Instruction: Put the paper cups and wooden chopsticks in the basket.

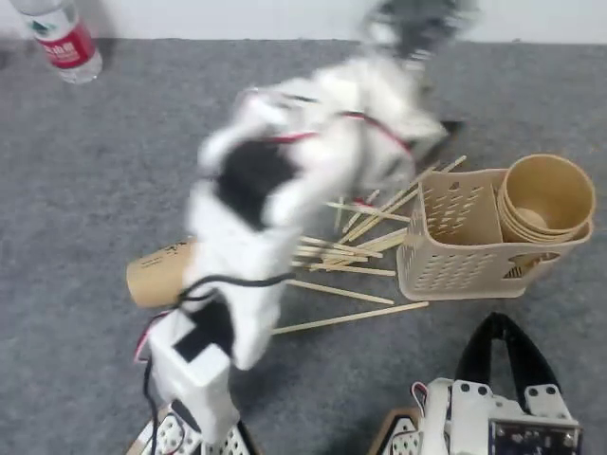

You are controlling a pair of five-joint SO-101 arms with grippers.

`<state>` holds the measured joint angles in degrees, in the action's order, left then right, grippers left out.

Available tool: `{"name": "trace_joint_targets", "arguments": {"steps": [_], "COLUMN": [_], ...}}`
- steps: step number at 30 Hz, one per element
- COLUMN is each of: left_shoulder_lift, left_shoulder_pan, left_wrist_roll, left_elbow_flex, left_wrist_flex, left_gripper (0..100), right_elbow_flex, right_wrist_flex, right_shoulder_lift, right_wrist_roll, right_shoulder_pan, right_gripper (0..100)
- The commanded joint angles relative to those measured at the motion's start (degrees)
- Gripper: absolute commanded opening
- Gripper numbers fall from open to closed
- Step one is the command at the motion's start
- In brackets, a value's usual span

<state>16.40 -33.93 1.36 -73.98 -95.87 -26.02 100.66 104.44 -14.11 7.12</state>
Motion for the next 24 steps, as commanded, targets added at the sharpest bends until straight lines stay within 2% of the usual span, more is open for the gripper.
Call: {"name": "trace_joint_targets", "arguments": {"steps": [1,4,9,12,14,18,24], "left_shoulder_lift": [-10.4,-17.8,-28.7,-33.9,-36.7,-41.3,-46.0], "left_shoulder_pan": [15.0,24.3,37.3,42.8,43.0,41.7,44.0], "left_wrist_roll": [3.9,7.6,22.4,32.0,35.5,35.6,35.3], "left_elbow_flex": [-4.4,4.4,35.4,52.7,61.9,74.0,87.7], "left_wrist_flex": [-5.0,-5.0,-4.7,-4.5,-3.6,-1.2,6.9], "left_gripper": [17,17,17,17,17,17,17], "right_elbow_flex": [-0.4,-0.4,-0.4,-0.4,-0.4,-0.4,-0.4], "right_wrist_flex": [2.0,2.0,2.0,2.0,2.0,2.0,2.0], "right_shoulder_lift": [-0.3,-0.3,-0.3,-0.3,-0.3,-0.3,-0.3], "right_wrist_roll": [-0.6,-0.6,-0.6,-0.6,-0.6,-0.6,-0.8], "right_shoulder_pan": [0.0,0.0,0.0,0.0,0.0,0.0,0.0], "right_gripper": [0.7,0.7,0.7,0.7,0.7,0.7,0.7]}}
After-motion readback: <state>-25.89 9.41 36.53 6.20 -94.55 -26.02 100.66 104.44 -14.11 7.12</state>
